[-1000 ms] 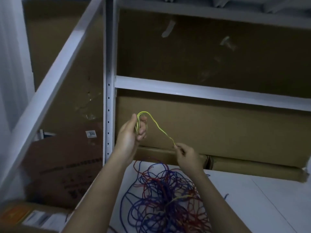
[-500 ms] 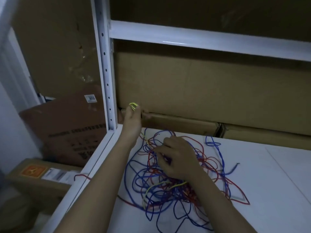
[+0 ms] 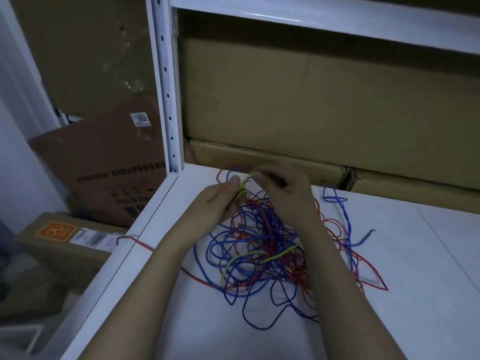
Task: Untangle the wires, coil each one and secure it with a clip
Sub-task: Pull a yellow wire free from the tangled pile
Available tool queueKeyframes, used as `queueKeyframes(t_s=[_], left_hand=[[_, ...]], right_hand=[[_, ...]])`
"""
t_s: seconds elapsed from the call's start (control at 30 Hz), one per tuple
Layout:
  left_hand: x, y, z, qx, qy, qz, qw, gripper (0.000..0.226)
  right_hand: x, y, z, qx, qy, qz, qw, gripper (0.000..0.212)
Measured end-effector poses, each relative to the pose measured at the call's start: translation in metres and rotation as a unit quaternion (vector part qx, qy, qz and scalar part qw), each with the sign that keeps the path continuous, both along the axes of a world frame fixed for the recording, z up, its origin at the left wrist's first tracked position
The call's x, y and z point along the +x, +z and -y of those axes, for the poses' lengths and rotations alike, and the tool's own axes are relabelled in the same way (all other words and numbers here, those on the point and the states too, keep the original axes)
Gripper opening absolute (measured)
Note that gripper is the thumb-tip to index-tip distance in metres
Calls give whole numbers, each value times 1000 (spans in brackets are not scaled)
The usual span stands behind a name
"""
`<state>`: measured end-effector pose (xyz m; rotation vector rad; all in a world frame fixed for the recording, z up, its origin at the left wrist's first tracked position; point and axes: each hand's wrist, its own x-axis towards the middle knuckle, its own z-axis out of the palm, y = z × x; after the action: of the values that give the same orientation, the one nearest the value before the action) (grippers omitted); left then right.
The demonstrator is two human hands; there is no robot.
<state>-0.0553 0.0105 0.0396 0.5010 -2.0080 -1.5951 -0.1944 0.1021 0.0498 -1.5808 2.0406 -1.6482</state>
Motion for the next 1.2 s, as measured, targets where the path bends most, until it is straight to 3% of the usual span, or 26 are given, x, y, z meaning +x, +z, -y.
queueKeyframes(t_s=[0.17,0.23,0.33,0.47,0.53,0.67,0.87,0.97,1.13,1.2], left_hand=[[13,3,-7,170,-67,-134,974,43],[12,8,-13,212,-59,-186,958,38],[8,17,-19,218,-31,-256,941,38],[3,30,-19,214,39,-271,938,25],[-2,31,-19,150,85,-249,953,22],[-7,28,-23,-87,156,-139,974,16],[-12,25,-27,-303,141,75,939,23],[-14,22,-35,-316,133,100,934,27],[-17,34,-54,-276,120,133,944,42],[-15,39,-60,-253,102,153,950,37]], right_hand=[[20,-10,-1,49,59,116,990,19],[25,-15,-3,68,69,100,990,27],[29,-19,-8,103,66,65,990,31],[32,-22,-19,117,62,51,990,19],[31,-23,-23,127,67,48,988,30],[33,-17,-36,142,114,42,982,20],[16,6,-58,119,134,135,974,17],[8,12,-60,119,170,223,953,20],[-12,20,-60,92,175,272,942,25],[-23,25,-58,101,189,288,933,22]])
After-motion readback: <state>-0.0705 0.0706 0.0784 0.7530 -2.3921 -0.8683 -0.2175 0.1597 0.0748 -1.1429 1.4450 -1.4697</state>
